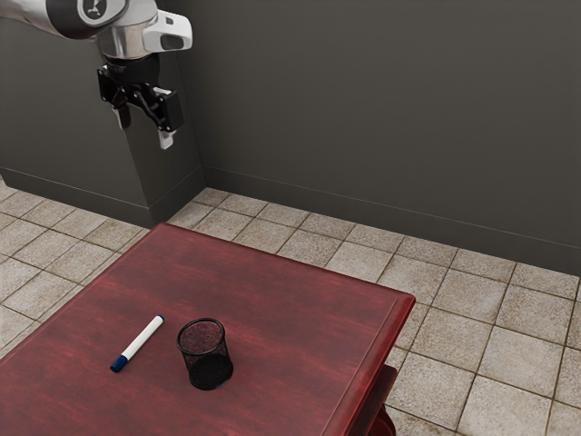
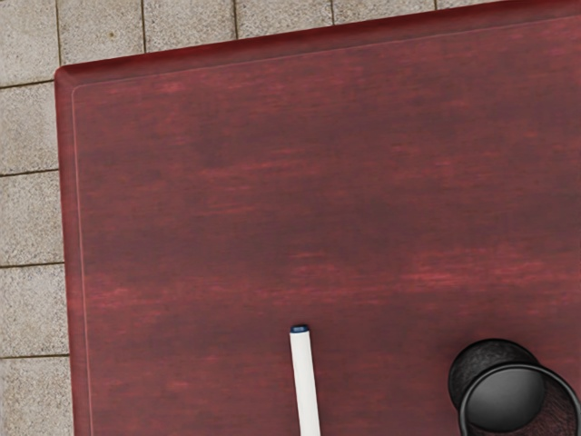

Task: Put the marker into the pen holder.

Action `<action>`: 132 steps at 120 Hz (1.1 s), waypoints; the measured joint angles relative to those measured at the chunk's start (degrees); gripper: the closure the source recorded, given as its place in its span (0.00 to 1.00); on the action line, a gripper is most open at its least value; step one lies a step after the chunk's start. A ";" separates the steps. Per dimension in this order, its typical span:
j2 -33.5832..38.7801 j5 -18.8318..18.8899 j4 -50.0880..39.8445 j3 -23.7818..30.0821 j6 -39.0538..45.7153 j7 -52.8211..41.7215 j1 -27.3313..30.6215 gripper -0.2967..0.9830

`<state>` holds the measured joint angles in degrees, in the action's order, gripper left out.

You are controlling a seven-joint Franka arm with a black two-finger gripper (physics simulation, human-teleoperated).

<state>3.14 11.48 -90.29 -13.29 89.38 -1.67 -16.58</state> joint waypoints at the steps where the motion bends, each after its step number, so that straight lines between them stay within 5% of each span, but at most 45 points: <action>1: 0.00 0.00 0.00 0.00 0.00 0.00 0.00 0.23; 39: 0.62 -3.76 -4.26 -0.33 -1.35 0.71 3.19 0.25; 53: -0.17 -3.14 -23.72 -2.40 8.88 1.15 1.29 0.24; 67: -6.45 -4.06 -32.79 -5.53 21.10 0.71 1.21 0.24; 93: -13.64 -10.79 -35.07 -6.03 37.51 -1.26 6.22 0.23; 132: -14.41 -17.11 -40.38 -6.04 48.45 -4.98 8.42 0.23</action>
<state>-11.28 -5.63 -130.66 -19.33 137.83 -6.65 -8.16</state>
